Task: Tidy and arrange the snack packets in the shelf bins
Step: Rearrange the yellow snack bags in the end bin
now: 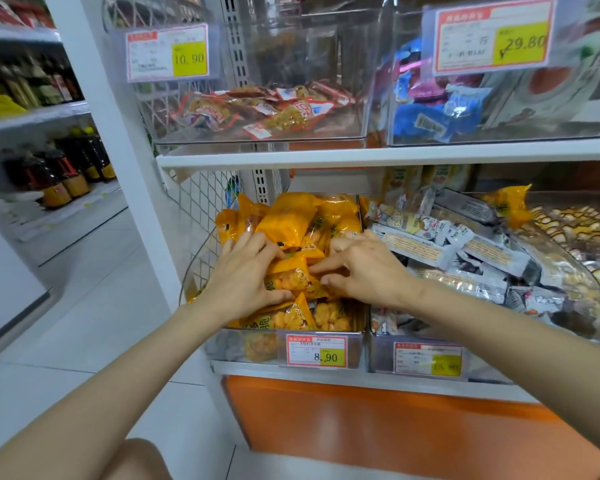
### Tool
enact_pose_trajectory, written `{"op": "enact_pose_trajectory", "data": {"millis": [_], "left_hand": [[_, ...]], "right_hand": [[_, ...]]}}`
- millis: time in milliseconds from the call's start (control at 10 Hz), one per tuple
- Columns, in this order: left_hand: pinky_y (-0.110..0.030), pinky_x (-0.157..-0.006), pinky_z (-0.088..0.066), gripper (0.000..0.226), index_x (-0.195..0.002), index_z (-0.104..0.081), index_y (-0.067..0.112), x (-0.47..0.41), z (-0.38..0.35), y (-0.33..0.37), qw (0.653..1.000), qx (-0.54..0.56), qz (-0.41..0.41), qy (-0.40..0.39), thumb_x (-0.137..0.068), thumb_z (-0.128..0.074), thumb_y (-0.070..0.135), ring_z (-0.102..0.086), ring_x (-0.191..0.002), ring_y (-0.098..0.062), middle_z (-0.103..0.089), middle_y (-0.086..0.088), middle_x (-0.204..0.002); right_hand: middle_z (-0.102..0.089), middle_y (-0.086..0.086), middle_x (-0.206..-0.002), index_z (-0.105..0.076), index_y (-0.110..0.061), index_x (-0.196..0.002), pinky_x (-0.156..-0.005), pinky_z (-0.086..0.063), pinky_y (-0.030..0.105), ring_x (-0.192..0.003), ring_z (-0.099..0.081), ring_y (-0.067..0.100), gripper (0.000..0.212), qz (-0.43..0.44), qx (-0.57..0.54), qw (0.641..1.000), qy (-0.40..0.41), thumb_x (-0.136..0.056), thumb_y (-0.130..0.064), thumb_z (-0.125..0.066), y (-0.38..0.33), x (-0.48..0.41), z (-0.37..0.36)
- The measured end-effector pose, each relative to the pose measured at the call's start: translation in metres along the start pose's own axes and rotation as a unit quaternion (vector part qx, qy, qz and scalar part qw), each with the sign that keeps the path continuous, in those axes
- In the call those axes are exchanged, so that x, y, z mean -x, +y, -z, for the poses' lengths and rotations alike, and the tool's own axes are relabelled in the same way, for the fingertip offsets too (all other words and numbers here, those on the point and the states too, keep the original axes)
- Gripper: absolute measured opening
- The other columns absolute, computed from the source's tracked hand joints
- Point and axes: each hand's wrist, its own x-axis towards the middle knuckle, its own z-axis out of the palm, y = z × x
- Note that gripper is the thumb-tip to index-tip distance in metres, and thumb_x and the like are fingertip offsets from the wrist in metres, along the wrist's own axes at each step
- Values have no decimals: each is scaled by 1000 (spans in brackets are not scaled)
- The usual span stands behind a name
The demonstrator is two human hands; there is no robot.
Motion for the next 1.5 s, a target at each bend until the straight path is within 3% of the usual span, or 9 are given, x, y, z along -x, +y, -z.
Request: {"op": "enact_pose_trajectory", "data": {"millis": [300, 600, 700, 900, 1000, 1200, 1500], "left_hand": [[-35, -84, -29, 56, -109, -55, 13, -9, 16, -6, 993, 40, 94, 63, -70, -73, 49, -44, -107, -23, -51, -4, -109], [-36, -86, -30, 58, -111, -55, 13, -13, 19, -10, 990, 52, 118, 63, -71, -73, 50, -43, -108, -22, -52, -4, -112], [-36, -86, -30, 58, -113, -55, 13, -13, 21, -9, 989, 59, 123, 59, -72, -72, 49, -43, -108, -21, -52, -4, -113], [-36, -89, -32, 58, -115, -54, 14, -14, 21, -13, 988, 70, 128, 58, -72, -72, 48, -42, -111, -20, -52, -3, -116], [-38, -92, -32, 59, -116, -54, 12, -15, 21, -15, 987, 77, 129, 59, -73, -72, 48, -42, -114, -21, -52, -4, -118], [-38, -92, -32, 59, -118, -54, 13, -15, 21, -18, 986, 82, 132, 55, -73, -72, 48, -42, -116, -22, -52, -5, -119], [-37, -92, -31, 60, -118, -54, 12, -14, 22, -19, 985, 89, 136, 57, -73, -72, 48, -41, -117, -22, -52, -5, -121]], "right_hand": [[-60, -6, -99, -68, -31, -109, -93, -36, 37, -102, -49, 16, 21, -44, -47, 997, 31, -89, -32, -60, 6, 2, 17], [-56, -11, -109, -69, -33, -105, -88, -27, 31, -103, -38, 13, 20, 25, 8, 1000, 4, -87, -38, -62, 0, 0, 10], [-60, -12, -107, -67, -34, -110, -88, -25, 33, -104, -40, 13, 24, 52, 43, 997, -38, -87, -40, -61, -7, -4, 3], [-59, -10, -107, -67, -32, -107, -78, -17, 34, -106, -36, 16, 32, 43, 154, 984, -76, -83, -52, -59, -15, -10, -5], [-55, -2, -113, -69, -22, -98, -88, -24, 37, -113, -37, 22, 46, 5, 199, 977, -79, -79, -62, -57, -22, -12, -10], [-52, 7, -126, -66, -12, -110, -99, -24, 46, -125, -33, 31, 54, -43, 241, 966, -83, -84, -57, -53, -33, -13, -16], [-52, 8, -125, -67, -13, -105, -98, -24, 47, -126, -31, 32, 31, -97, 226, 968, -51, -86, -35, -58, -41, -18, -26]]}}
